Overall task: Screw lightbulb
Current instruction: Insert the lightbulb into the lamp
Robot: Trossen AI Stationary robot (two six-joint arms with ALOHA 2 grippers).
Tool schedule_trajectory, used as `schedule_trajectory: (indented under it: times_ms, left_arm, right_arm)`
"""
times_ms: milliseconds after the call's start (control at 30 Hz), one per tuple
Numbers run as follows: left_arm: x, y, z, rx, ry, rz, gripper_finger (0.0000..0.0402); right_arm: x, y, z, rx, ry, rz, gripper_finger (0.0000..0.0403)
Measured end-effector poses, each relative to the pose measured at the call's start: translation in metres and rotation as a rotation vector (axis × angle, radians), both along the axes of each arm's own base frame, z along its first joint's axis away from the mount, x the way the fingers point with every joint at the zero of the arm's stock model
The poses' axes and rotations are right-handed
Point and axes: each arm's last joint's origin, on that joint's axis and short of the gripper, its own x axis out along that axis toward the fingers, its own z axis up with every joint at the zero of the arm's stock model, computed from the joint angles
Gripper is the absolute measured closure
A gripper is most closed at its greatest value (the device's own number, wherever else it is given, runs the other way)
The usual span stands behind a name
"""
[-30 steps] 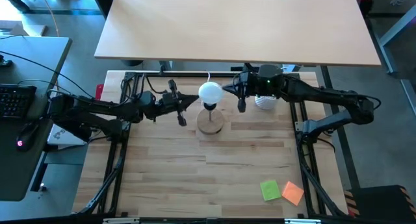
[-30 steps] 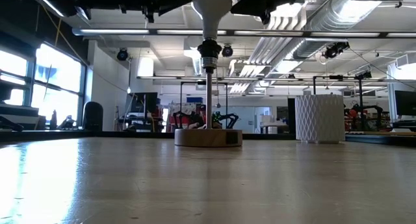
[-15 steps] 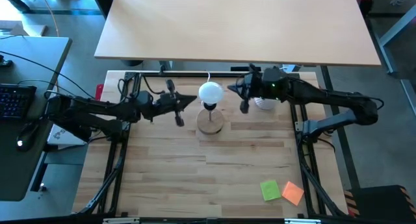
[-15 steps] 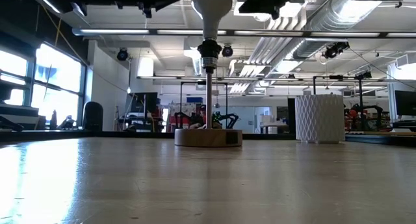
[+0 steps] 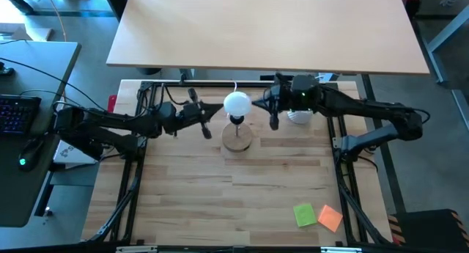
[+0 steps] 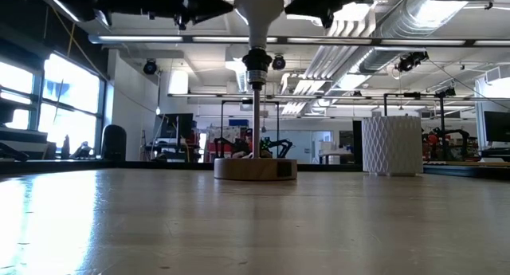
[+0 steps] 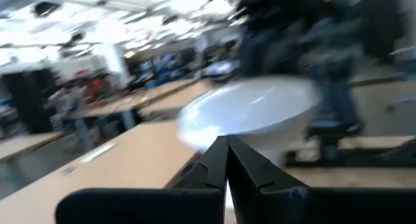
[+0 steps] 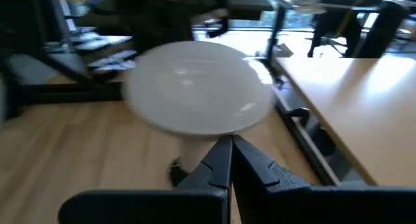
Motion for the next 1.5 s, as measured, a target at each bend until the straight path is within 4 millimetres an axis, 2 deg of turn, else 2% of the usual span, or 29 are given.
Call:
schedule_trajectory:
  times_ms: [167,267,367,567,733,900,1200,1267,1400,1500]
  left_arm:
    - [-0.001,0.005,-0.007,-0.002,0.079,0.080,0.0401]
    - [-0.002,0.005,-0.005,-0.001,0.073,0.083,0.0401]
    - [-0.002,-0.001,-0.001,0.026,0.037,0.054,0.0402]
    - [-0.002,-0.014,0.006,0.083,-0.007,0.005,0.0402]
    - [-0.002,-0.016,0.007,0.107,-0.008,-0.056,0.0401]
    - [-0.002,-0.009,0.006,0.105,-0.001,-0.017,0.0402]
    - [-0.006,0.009,0.001,0.089,0.070,0.181,0.0402]
    - [-0.006,0.009,0.001,0.104,0.082,0.189,0.0402]
    - [-0.007,-0.004,0.004,0.128,0.070,0.133,0.0402]
    - [-0.005,-0.018,0.004,0.160,0.080,0.070,0.0401]
  right_arm:
    - [-0.014,0.024,0.012,-0.030,-0.002,0.096,0.0402]
    - [-0.018,0.029,0.016,-0.060,-0.020,0.079,0.0402]
    - [-0.017,0.022,0.016,-0.082,-0.022,-0.017,0.0402]
    - [-0.006,-0.008,0.007,-0.049,-0.029,-0.144,0.0402]
    - [0.007,-0.020,-0.002,0.013,-0.056,-0.053,0.0402]
    - [0.006,-0.014,0.000,0.030,-0.056,0.000,0.0402]
    - [-0.017,0.024,0.015,0.017,-0.026,0.136,0.0402]
    - [-0.019,0.027,0.018,0.002,-0.042,0.119,0.0402]
    - [-0.018,0.017,0.015,-0.038,-0.018,-0.051,0.0402]
    - [-0.013,0.004,0.007,-0.035,0.017,-0.100,0.0402]
